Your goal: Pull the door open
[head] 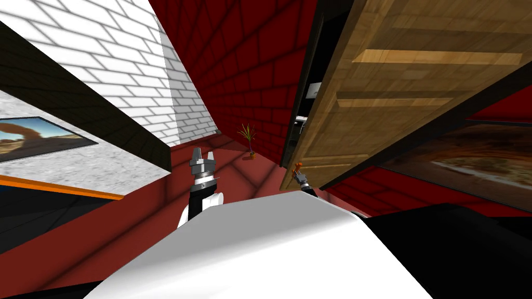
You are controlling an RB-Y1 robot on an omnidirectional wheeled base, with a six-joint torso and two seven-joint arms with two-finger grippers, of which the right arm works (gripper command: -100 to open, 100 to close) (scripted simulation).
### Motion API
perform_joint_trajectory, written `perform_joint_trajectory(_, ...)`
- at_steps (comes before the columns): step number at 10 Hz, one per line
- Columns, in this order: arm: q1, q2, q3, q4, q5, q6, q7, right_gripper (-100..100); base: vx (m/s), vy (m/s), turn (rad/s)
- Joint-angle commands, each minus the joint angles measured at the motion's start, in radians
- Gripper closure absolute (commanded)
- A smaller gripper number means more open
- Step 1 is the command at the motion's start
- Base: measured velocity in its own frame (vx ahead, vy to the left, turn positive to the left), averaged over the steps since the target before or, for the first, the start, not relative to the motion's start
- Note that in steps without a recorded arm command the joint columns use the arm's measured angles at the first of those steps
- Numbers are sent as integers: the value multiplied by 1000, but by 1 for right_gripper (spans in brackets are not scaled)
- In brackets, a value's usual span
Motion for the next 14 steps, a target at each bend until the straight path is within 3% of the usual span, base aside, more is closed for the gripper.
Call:
perform_joint_trajectory(1,0,0,0,0,0,0,0,100,-102,-20,17)
perform_joint_trajectory(9,43,-68,89,32,41,-118,-89,100,-200,-59,110)
perform_joint_trajectory(10,38,-61,83,27,38,-109,-80,100,-86,-26,22)
perform_joint_trajectory(14,44,-77,113,54,41,-152,-105,100,-160,-66,142)
